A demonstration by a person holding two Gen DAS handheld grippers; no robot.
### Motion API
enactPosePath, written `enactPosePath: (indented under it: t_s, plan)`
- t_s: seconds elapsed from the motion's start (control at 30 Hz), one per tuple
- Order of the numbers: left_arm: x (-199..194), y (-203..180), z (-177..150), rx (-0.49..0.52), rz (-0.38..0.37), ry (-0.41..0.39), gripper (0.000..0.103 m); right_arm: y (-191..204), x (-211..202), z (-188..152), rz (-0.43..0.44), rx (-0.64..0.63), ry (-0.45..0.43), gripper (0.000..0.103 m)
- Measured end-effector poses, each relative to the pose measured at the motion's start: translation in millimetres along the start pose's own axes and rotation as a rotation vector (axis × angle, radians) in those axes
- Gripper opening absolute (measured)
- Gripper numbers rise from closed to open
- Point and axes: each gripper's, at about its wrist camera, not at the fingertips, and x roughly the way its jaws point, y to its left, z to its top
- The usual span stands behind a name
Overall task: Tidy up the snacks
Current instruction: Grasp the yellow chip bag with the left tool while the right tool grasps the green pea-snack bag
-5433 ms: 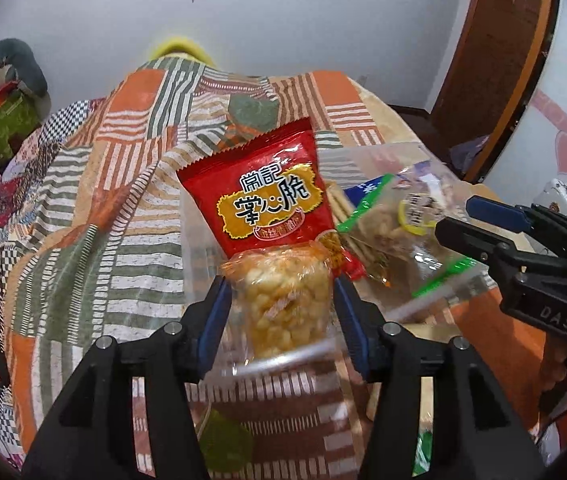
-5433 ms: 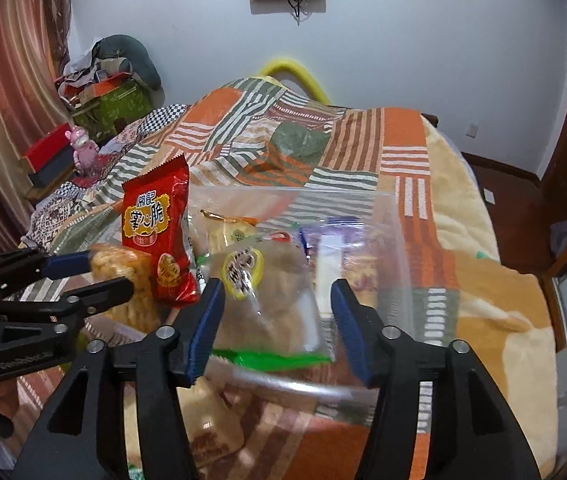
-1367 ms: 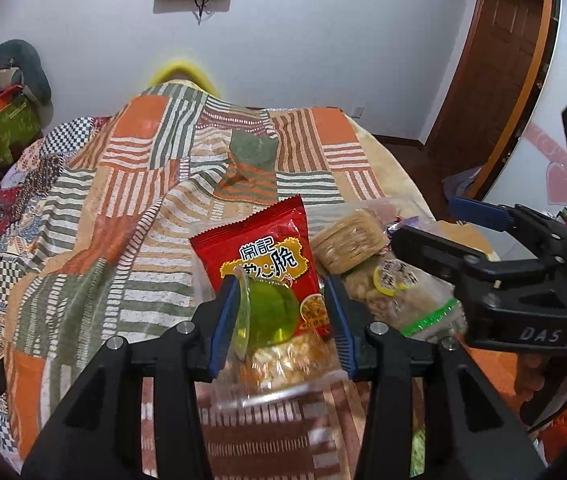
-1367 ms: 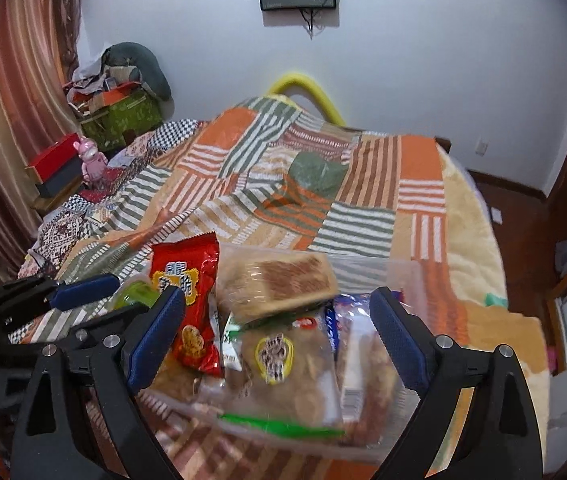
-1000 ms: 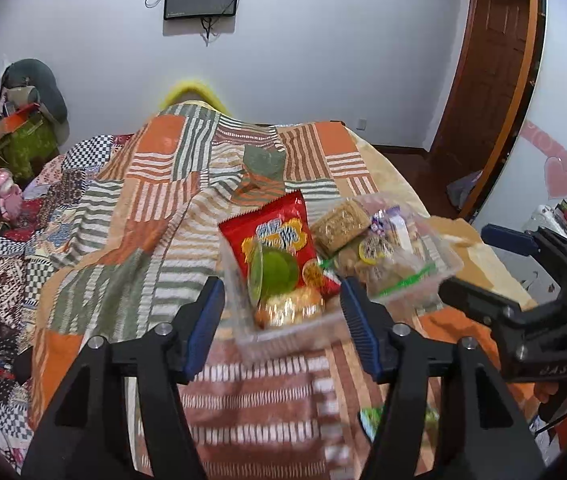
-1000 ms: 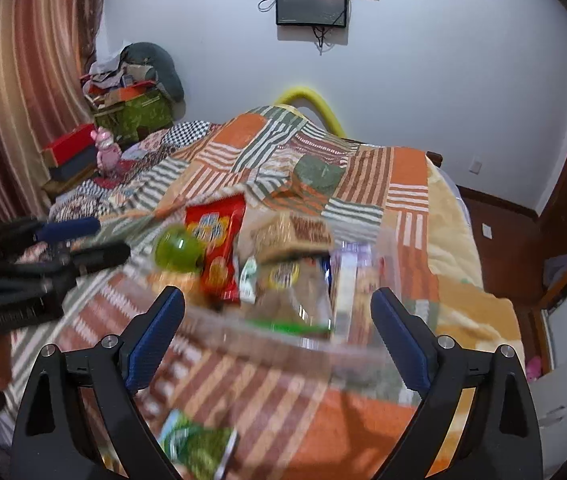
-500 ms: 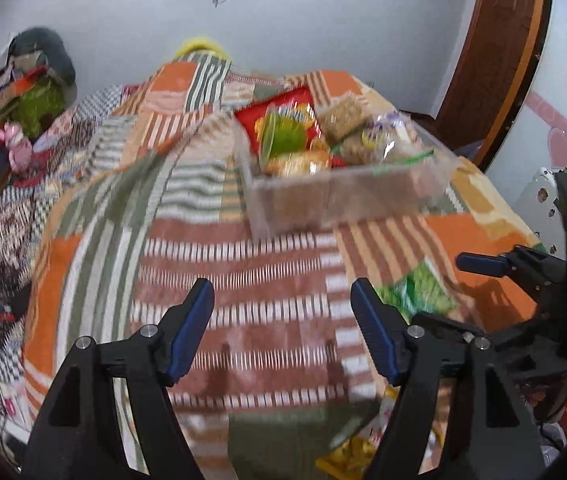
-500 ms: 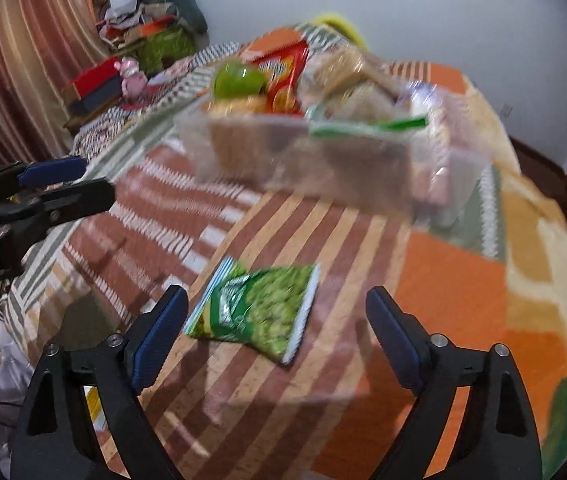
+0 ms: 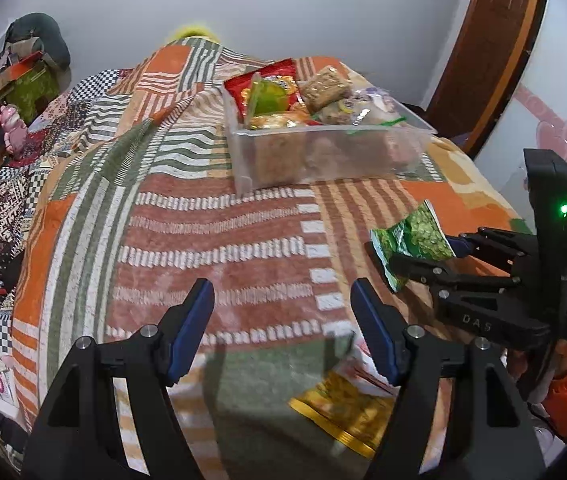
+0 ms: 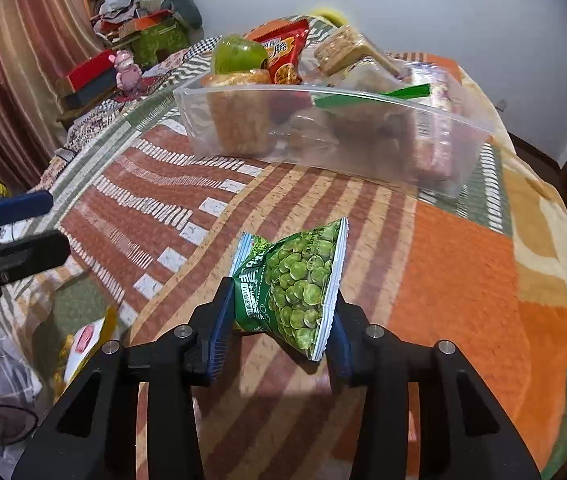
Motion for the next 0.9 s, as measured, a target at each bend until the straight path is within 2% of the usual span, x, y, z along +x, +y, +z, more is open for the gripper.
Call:
enactPosePath:
  t_s: [0.37,0.6,0.73,0.8,0.87,0.9]
  plan:
    - [-16,-38,-28,0.041,-0.054,0.024,0.075,-7,-62,-25,-0.017,0.041,-0.109,0.039]
    - [-5,-53,-42,0.047,-0.099,0.086,0.076,-11,-75,-33,-0.009,0.071,-0.127,0.039]
    - [7,-53,-46,0.052,-0.077,0.109,0.076,-14,-78,-34,-0.002,0.081,-0.135,0.039]
    - [13,-50,-48,0.044,-0.081,0.12,0.071,-16,-80,-35,0.0,0.084,-0.139,0.039]
    - [20,-47,-51,0.036,-0.098,0.147,0.056,-16,-80,-35,0.001,0.085,-0.142,0.039]
    - [22,-45,-52,0.032,-0.089,0.15,0.053,-17,-80,-35,0.002,0.086,-0.142,0.039]
